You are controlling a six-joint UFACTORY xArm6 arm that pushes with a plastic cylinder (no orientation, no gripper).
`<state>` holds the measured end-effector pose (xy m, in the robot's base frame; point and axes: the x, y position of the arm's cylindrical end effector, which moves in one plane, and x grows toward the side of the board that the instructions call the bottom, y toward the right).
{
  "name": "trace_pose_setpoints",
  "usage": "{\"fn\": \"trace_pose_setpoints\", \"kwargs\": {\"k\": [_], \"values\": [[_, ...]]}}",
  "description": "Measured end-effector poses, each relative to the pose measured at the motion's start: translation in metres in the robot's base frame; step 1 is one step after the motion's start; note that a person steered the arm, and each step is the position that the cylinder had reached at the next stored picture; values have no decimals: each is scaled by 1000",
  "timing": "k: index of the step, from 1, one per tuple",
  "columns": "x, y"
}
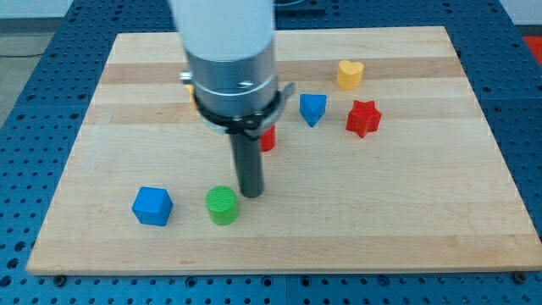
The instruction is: Move the green circle slightly to the left
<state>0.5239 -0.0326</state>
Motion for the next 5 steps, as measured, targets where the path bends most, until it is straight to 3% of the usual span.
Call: {"fn": "trace_pose_setpoints", "kwargs": {"k": [5], "values": [[24, -21]]}}
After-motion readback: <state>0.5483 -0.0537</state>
